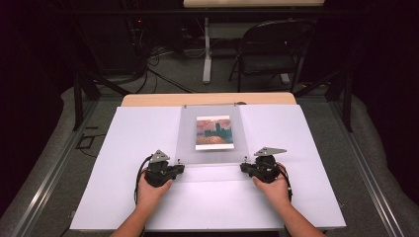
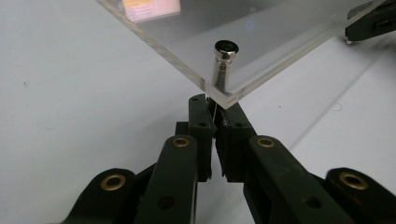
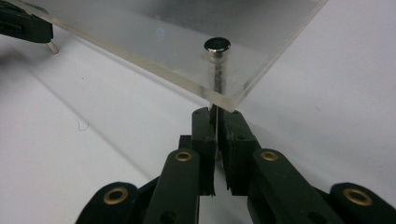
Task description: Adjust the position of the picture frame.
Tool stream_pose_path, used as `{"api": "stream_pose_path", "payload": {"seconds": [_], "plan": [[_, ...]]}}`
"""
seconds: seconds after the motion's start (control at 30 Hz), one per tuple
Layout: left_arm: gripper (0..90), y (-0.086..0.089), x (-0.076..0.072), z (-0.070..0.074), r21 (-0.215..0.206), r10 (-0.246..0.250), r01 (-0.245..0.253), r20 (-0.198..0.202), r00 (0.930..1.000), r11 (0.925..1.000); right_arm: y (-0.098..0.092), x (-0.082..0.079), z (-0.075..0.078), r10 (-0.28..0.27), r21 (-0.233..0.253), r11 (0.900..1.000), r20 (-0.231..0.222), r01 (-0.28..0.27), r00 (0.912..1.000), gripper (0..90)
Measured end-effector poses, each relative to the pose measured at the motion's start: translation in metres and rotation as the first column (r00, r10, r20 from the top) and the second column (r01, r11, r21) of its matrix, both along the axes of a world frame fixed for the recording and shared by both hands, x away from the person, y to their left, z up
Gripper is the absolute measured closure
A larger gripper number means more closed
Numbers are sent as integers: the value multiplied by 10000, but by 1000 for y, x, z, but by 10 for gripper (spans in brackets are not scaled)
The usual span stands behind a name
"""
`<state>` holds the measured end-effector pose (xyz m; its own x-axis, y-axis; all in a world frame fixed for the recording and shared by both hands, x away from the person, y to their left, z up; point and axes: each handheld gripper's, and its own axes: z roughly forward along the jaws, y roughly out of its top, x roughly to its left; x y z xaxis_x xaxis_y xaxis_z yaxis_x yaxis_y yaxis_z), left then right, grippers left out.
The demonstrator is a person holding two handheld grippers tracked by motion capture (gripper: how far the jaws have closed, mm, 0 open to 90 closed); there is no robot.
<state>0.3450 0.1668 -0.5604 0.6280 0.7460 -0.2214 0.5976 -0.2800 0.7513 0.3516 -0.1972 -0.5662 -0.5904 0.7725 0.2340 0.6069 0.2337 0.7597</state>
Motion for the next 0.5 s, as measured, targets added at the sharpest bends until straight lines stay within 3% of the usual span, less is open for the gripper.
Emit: {"api": "stream_pose_path", "payload": {"seconds": [0.5], "plan": [[847,2,-2,-1,-51,108,-108,20,9999,9999,1,-2,0,53,81,10000,-45,-53,10000,838]]}}
